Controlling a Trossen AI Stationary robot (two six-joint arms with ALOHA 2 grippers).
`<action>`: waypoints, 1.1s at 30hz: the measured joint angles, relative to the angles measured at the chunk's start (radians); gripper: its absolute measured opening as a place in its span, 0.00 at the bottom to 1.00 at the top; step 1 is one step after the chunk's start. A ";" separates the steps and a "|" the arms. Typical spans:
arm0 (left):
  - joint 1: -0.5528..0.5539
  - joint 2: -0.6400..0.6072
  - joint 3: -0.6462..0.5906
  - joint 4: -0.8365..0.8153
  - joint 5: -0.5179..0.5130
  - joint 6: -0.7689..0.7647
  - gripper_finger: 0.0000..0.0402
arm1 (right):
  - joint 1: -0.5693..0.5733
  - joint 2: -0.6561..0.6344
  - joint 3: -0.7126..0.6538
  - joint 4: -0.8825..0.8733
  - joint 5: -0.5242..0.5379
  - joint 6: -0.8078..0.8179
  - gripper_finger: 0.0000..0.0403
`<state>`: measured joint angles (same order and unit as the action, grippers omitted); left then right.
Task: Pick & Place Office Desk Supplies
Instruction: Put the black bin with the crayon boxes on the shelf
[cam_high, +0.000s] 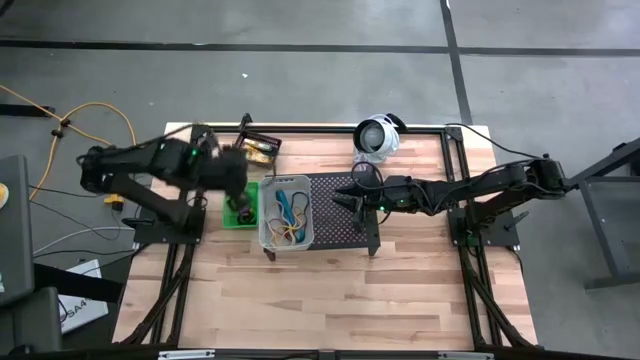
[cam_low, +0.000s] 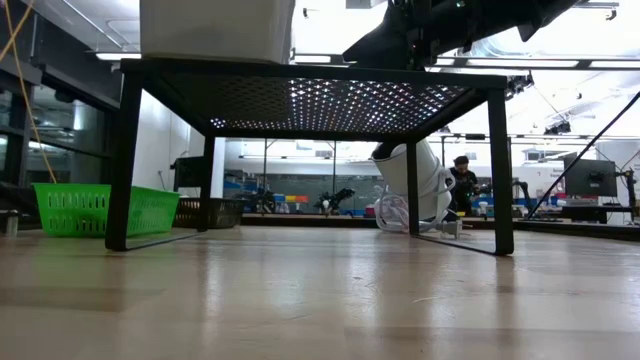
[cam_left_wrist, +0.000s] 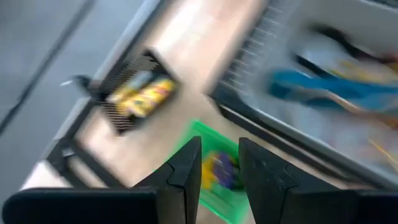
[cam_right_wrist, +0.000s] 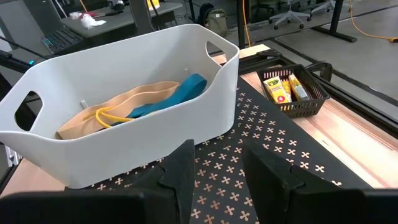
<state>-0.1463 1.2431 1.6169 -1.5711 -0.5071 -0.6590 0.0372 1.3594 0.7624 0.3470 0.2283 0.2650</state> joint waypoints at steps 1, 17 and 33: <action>0.038 0.000 0.000 0.000 -0.022 0.004 0.25 | 0.000 0.000 0.000 0.000 0.000 0.000 0.30; 0.676 0.097 0.000 0.068 -0.002 -0.045 0.25 | 0.000 0.000 0.000 0.000 0.000 0.000 0.30; 1.234 0.351 -0.001 0.268 0.522 0.386 0.25 | 0.000 0.000 0.000 0.000 0.000 0.000 0.30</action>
<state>1.0881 1.5946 1.6157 -1.3032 0.0149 -0.2727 0.0372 1.3594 0.7624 0.3470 0.2283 0.2650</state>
